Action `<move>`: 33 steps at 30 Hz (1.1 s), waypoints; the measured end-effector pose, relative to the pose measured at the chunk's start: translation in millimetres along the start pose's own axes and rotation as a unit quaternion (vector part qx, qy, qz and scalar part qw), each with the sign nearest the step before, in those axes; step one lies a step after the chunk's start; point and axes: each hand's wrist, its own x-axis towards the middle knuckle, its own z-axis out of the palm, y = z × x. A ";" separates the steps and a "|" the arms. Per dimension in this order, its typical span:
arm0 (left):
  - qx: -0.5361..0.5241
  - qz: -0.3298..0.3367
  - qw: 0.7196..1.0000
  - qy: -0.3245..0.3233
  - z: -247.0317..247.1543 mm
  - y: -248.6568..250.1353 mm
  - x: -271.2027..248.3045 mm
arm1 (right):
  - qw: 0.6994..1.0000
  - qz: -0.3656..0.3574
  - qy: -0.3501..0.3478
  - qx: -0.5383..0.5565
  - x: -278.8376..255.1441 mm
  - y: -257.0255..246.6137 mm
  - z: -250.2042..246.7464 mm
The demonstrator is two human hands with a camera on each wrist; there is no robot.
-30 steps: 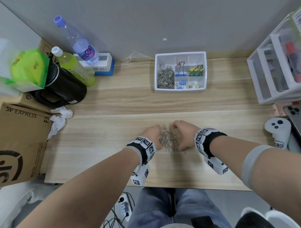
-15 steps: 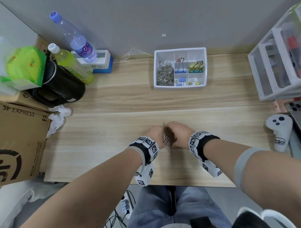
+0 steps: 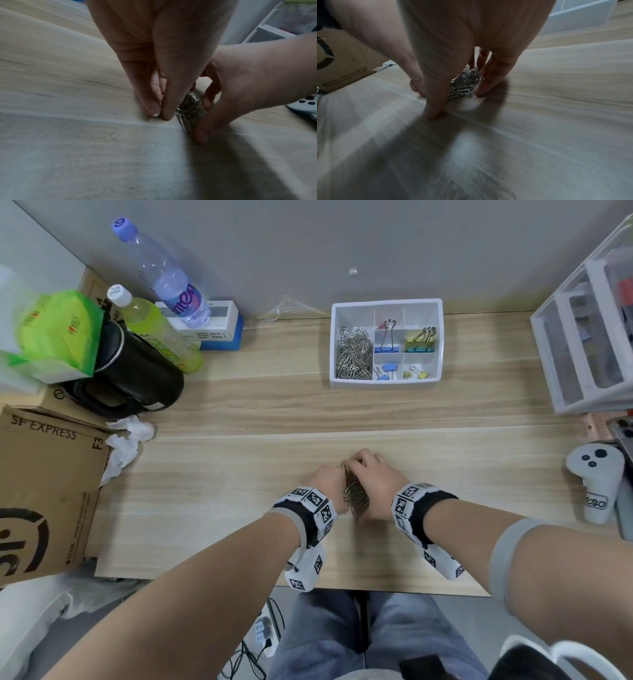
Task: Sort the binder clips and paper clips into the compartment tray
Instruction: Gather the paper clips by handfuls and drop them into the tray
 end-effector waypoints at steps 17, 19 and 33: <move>-0.024 -0.022 0.996 0.079 -4.3 -12.6 2.4 | 1.000 0.012 -0.002 -0.011 3.0 -7.8 1.7; -0.029 -0.016 0.997 0.074 -4.7 -9.8 2.4 | 1.000 0.014 0.003 0.000 4.2 -6.6 2.5; -0.132 -0.019 0.990 0.045 -4.3 -7.7 0.2 | 0.994 0.029 0.038 0.098 9.3 -3.9 6.0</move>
